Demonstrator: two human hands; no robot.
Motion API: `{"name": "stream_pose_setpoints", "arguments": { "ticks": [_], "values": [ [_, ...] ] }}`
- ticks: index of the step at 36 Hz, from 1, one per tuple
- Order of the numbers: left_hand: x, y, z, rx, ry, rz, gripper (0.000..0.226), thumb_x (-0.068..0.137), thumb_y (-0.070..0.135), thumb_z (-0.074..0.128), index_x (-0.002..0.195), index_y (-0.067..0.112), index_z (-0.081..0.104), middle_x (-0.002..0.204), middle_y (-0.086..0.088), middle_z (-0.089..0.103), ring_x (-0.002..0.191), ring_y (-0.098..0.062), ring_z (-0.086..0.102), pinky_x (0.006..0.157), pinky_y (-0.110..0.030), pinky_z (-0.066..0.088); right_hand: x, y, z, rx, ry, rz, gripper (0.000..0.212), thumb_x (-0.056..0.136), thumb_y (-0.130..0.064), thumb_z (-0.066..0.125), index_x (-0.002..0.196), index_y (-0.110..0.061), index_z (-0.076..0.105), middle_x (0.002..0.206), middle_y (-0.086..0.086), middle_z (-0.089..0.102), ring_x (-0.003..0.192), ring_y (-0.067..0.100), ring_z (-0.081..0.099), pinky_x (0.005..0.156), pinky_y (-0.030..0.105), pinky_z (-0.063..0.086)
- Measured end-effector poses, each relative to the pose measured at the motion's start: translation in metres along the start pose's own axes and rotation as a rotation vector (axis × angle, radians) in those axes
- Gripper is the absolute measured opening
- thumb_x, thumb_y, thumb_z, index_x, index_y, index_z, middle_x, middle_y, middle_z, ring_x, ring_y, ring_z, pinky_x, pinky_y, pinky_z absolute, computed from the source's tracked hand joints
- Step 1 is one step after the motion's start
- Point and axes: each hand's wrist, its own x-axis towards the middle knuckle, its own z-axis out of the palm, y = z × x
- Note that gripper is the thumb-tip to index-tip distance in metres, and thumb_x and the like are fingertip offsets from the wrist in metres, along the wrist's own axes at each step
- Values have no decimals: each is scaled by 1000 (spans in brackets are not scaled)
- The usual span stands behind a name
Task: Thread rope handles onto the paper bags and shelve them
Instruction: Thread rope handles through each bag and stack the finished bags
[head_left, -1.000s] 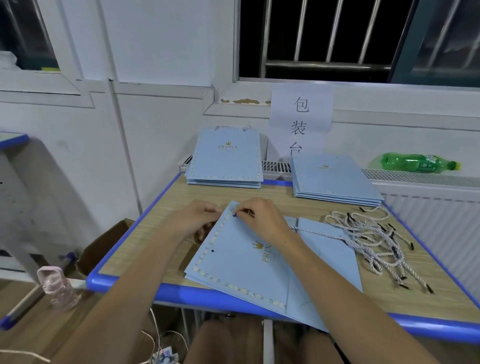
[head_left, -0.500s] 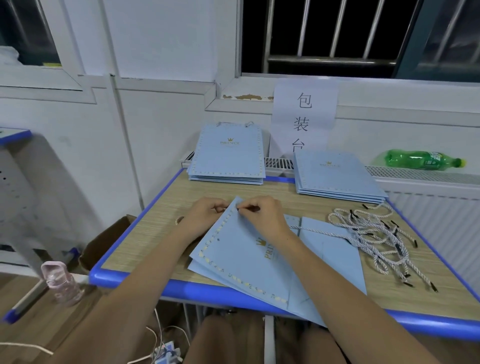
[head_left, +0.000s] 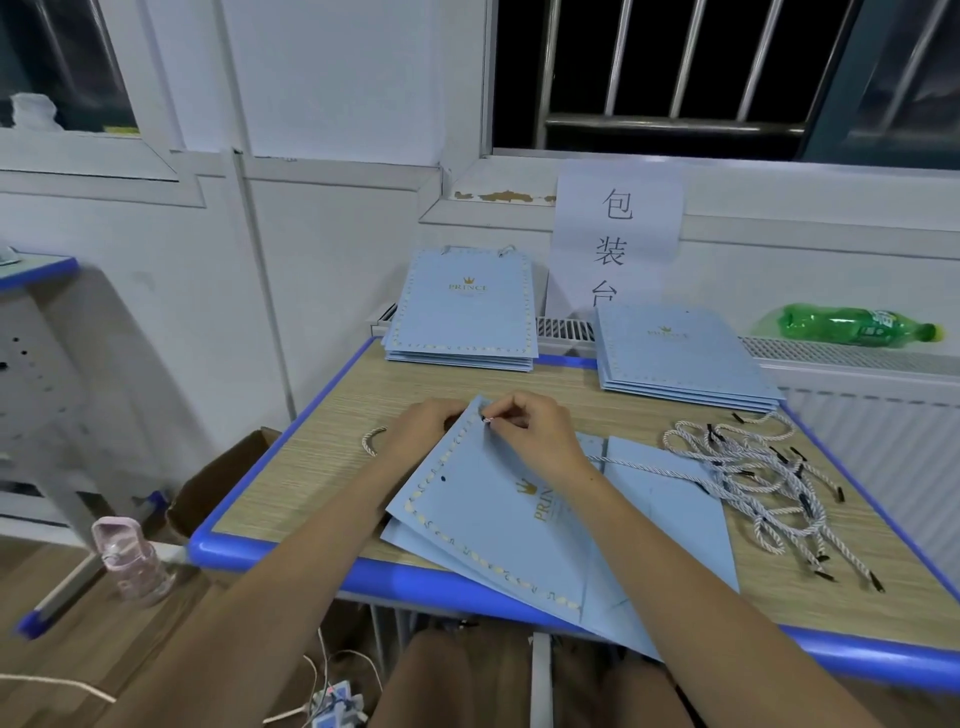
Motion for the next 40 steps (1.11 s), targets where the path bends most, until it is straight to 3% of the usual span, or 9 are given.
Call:
{"name": "stream_pose_setpoints", "arguments": {
  "ticks": [4, 9, 11, 15, 18, 20, 24, 32, 40],
  "values": [
    [0, -3, 1, -6, 34, 4, 17, 90, 19, 58, 82, 29, 69, 75, -3, 68, 76, -26, 63, 71, -42, 49, -1, 1, 1, -23, 4, -30, 16, 87, 2, 61, 88, -12, 66, 84, -14, 61, 76, -7, 55, 71, 2, 43],
    [0, -1, 2, 19, 74, 59, 31, 87, 6, 53, 68, 32, 55, 57, 7, 44, 60, -13, 37, 60, -29, 28, -2, 5, -7, -145, -43, -65, 13, 86, -6, 64, 82, -19, 63, 74, -14, 57, 65, -2, 50, 64, 9, 42],
    [-1, -2, 0, 13, 65, 74, 17, 83, 17, 51, 74, 27, 61, 56, 10, 44, 57, -10, 36, 56, -28, 28, -2, 7, -9, -192, -64, -70, 16, 86, -10, 65, 75, -22, 60, 70, -13, 57, 64, 1, 49, 63, 15, 41],
    [-1, -1, -1, 77, 60, 113, 37, 74, 28, 40, 88, 9, 67, 55, 12, 44, 52, -5, 35, 52, -21, 26, -3, 5, -11, -166, -41, -74, 23, 87, -16, 65, 69, -27, 56, 68, -11, 56, 61, 2, 47, 59, 11, 39],
    [-3, -1, 0, 32, 78, 90, 15, 81, 21, 48, 69, 23, 56, 55, 12, 43, 51, -4, 34, 51, -19, 25, -3, 4, -12, -156, -38, -86, 16, 86, -17, 65, 72, -23, 59, 73, -5, 61, 65, 7, 51, 65, 19, 43],
    [-2, -2, 1, -29, 108, 60, 26, 84, 12, 55, 65, 27, 47, 59, 8, 46, 54, -5, 37, 53, -20, 28, -3, 6, -12, -171, -81, -106, 10, 87, -18, 65, 78, -18, 62, 78, -2, 62, 70, 11, 53, 69, 29, 46],
    [-3, -1, 3, -202, 161, -17, 27, 88, 6, 60, 68, 24, 55, 72, -9, 57, 66, -15, 48, 63, -26, 40, -4, 4, -10, -217, -138, -145, 12, 89, -21, 61, 79, -15, 59, 77, -7, 55, 69, 7, 48, 66, 22, 39],
    [-9, 6, -4, -436, -28, -90, 38, 89, 23, 54, 70, -10, 55, 70, -11, 44, 64, -20, 36, 56, -28, 30, -4, 4, -5, -295, -208, -172, 18, 95, -22, 51, 79, -14, 51, 77, -15, 46, 72, -3, 40, 63, 16, 29],
    [-9, 10, -8, -564, -93, -175, 9, 90, 7, 52, 82, 4, 54, 74, -12, 49, 63, -19, 49, 55, -19, 39, -5, 1, -6, -133, -177, -90, 20, 96, -19, 51, 77, -19, 54, 77, -5, 53, 70, 9, 45, 65, 21, 36]
  ]
}}
